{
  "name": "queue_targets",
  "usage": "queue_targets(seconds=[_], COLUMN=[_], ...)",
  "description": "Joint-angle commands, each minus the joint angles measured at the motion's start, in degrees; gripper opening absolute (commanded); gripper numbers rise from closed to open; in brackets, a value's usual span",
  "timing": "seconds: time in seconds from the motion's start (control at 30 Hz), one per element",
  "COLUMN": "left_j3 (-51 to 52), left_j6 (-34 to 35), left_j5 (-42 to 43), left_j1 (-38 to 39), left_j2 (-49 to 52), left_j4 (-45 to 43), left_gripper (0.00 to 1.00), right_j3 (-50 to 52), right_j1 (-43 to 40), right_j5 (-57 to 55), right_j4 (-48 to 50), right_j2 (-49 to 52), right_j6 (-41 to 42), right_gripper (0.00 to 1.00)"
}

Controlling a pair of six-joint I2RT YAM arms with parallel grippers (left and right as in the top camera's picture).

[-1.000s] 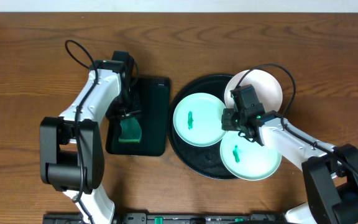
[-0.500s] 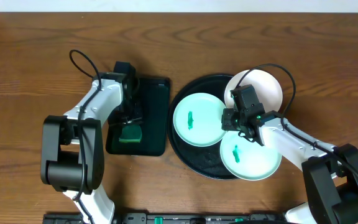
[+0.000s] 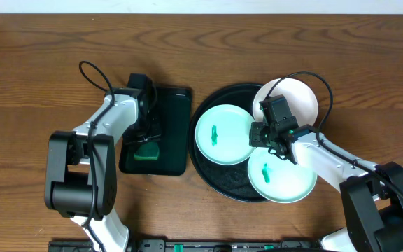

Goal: Clean dirty plates on tray and stack at the side
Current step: 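Lower the left gripper and grasp the green sponge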

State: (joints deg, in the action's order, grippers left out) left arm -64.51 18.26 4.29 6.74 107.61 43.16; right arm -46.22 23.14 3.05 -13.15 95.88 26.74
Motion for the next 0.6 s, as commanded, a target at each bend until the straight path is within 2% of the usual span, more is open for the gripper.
queue_targets(seconds=[0.0,0.1,0.13,0.17,0.4,0.57], left_j3=[2.4,2.4,2.4,2.4,1.8,1.4], left_j6=[-0.6,-0.6,-0.6,-0.6,-0.6,-0.6], left_j5=[-0.3,-0.3,-0.3,-0.3,-0.3,-0.3], left_j1=[-0.3,-0.3,-0.3,-0.3,-0.3,-0.3], left_j2=[1.1,1.0,1.0,1.0,0.5,-3.5], left_j4=[-1.3,-1.3,-1.2,-1.0,-0.5,-0.4], left_gripper=[0.32,0.19,0.09,0.08,0.07,0.07], right_j3=[0.1,0.1,0.1,0.1,0.1,0.1], right_j1=[0.2,0.2,0.2,0.2,0.2,0.2], right_j5=[-1.0,-1.0,-1.0,-1.0,-1.0,-1.0], right_j4=[0.1,0.1,0.1,0.1,0.1,0.1], right_j2=[-0.4,-0.4,-0.4,-0.4,-0.4,-0.4], right_j6=[0.0,0.0,0.0,0.0,0.0,0.0], right_gripper=[0.01,0.01,0.01,0.01,0.01,0.01])
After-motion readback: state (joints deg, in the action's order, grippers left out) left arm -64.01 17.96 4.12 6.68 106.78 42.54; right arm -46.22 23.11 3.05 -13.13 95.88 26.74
